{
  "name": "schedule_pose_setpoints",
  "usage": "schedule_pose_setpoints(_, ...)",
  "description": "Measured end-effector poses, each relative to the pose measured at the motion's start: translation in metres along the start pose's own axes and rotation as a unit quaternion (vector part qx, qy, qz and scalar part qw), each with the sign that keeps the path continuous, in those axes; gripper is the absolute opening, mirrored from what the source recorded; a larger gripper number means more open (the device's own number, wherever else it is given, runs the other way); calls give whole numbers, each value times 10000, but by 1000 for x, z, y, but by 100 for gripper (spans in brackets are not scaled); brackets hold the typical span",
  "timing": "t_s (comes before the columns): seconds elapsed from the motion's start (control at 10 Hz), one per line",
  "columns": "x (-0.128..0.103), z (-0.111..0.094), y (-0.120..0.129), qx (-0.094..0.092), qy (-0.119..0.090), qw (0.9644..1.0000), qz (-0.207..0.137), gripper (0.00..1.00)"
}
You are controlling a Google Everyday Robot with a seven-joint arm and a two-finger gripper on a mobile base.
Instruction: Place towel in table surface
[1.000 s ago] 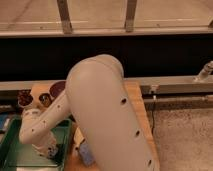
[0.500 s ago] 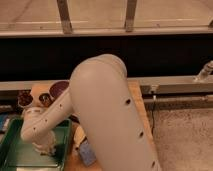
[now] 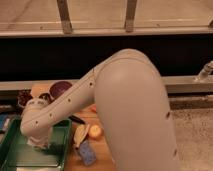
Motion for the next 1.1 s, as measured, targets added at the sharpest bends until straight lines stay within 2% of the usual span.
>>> schedule_pose_setpoints(0.2,-11,-25,-3,-72,-371,9992,-132,0)
schedule_pose_setpoints(0.3,-17,-47,-9,-97,-633,9978,-162,0)
schedule_pose_setpoints(0.4,-18,-56,-14,-85,-719,9973,-153,0)
schedule_pose_setpoints(0.5,-17,-74,-29,-18,-857,9963,-94,0)
schedule_pose_setpoints(0.8,12,-108,-73,155,-1120,9929,356,0)
schedule_pose_setpoints(1.1,59,-149,-122,428,-1352,9845,1030,0)
